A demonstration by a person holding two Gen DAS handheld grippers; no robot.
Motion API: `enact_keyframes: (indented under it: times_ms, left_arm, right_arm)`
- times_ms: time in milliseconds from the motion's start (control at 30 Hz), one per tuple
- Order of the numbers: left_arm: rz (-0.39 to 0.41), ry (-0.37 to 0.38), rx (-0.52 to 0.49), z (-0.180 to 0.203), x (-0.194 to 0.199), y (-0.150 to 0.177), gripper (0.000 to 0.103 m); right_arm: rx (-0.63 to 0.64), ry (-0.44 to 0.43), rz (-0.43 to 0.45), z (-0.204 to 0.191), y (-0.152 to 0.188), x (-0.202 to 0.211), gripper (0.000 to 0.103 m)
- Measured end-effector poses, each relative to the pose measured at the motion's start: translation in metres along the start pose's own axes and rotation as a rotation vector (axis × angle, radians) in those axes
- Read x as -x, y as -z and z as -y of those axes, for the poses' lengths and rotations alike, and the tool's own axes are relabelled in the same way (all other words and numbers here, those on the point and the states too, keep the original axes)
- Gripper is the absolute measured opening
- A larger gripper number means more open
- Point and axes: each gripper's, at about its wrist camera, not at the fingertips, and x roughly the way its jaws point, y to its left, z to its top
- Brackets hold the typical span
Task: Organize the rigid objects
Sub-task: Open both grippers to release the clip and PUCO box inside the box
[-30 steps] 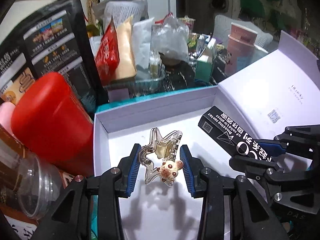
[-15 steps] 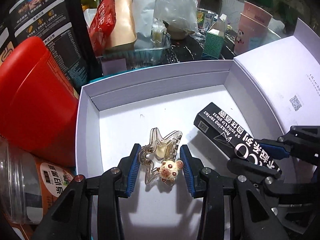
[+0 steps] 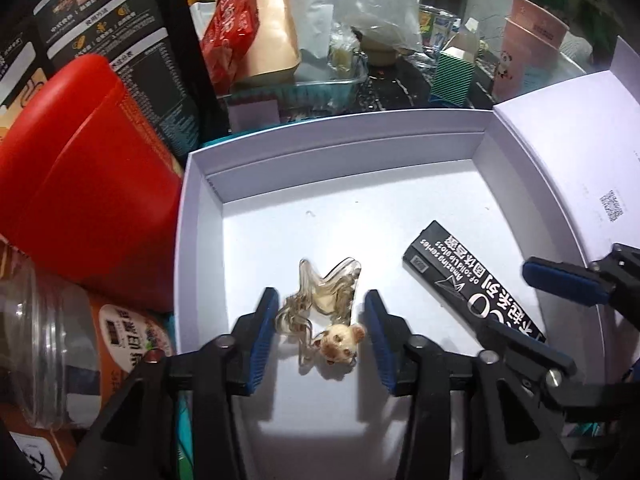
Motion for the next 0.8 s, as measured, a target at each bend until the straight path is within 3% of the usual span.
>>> enact_keyframes:
  times_ms: [67, 433, 800]
  left_arm:
    - [0.003, -0.009, 0.005, -0.001, 0.003, 0.002, 0.079]
    - [0.057, 0.0, 0.016, 0.0, 0.038, 0.006, 0.079]
    - [0.171, 0.024, 0.023, 0.004, 0.098, 0.01, 0.079]
  right_arm:
    - [-0.003, 0.008, 0.005, 0.001, 0.001, 0.004, 0.045]
    - [-0.025, 0.039, 0.042, 0.003, 0.005, 0.035, 0.045]
    - [-0.032, 0.069, 0.135, -0.001, 0.007, 0.089, 0.046]
